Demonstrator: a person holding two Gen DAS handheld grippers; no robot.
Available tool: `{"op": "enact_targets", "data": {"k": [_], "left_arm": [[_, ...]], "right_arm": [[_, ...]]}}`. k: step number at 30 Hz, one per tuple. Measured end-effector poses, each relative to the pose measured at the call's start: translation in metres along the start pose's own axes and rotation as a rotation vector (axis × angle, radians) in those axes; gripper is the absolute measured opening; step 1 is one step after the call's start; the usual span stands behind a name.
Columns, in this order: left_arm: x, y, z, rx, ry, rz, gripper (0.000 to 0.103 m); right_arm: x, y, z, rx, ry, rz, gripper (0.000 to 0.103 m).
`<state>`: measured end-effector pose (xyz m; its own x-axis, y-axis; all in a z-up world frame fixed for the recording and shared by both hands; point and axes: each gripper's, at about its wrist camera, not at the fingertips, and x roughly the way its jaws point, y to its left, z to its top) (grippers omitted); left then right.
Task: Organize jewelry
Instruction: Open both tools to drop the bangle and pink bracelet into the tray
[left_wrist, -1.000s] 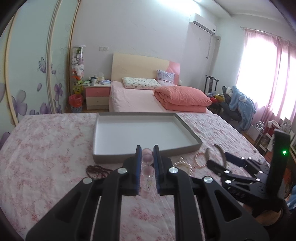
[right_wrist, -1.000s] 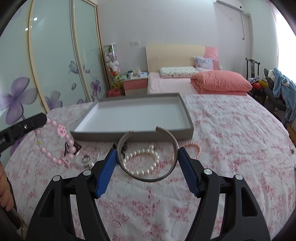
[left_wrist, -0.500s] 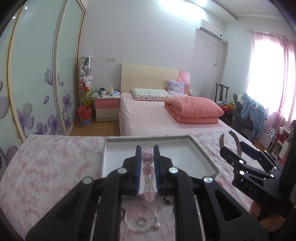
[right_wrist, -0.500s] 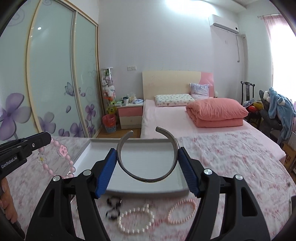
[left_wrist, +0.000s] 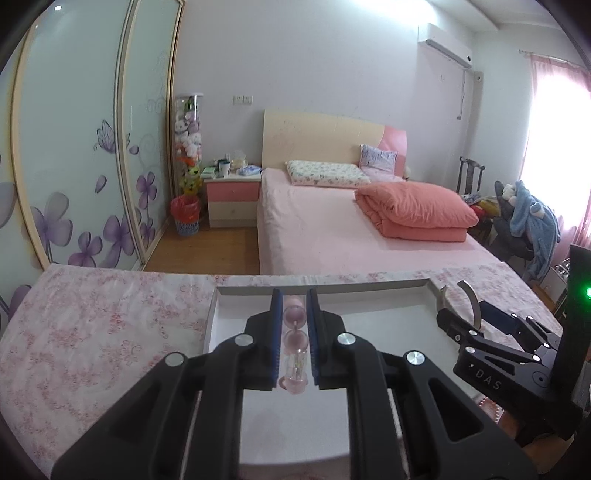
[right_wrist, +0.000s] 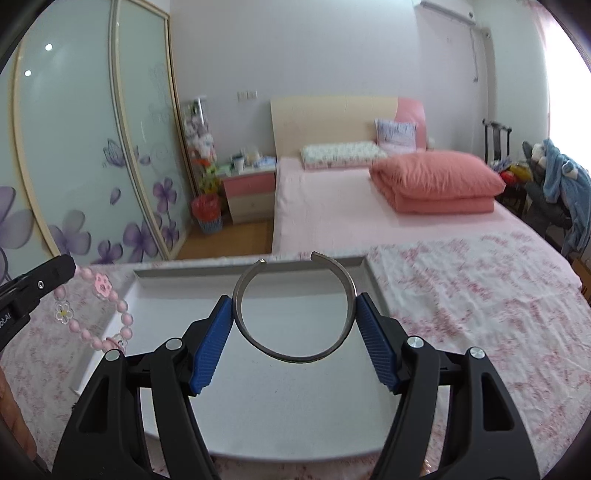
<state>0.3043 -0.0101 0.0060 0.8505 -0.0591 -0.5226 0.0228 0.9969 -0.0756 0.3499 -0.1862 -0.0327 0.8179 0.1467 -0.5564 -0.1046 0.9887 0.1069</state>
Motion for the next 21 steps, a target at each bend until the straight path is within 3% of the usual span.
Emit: {"op": "enact_targets", "data": {"k": [11,15,21], "left_arm": [[0.044,0.001,-0.011,-0.014,0.082,-0.002,0.014],[0.05,0.007,-0.012,-0.038,0.095,0.0,0.015],[0.035,0.022,-0.007,-0.082,0.071,0.019,0.021]], "right_arm": [[0.043,0.012,-0.009,0.002,0.151,0.014,0.068],[0.033,0.011,-0.009,0.0,0.122,0.018,0.08],[0.011,0.001,-0.007,0.017,0.087,0.024,0.08]]}}
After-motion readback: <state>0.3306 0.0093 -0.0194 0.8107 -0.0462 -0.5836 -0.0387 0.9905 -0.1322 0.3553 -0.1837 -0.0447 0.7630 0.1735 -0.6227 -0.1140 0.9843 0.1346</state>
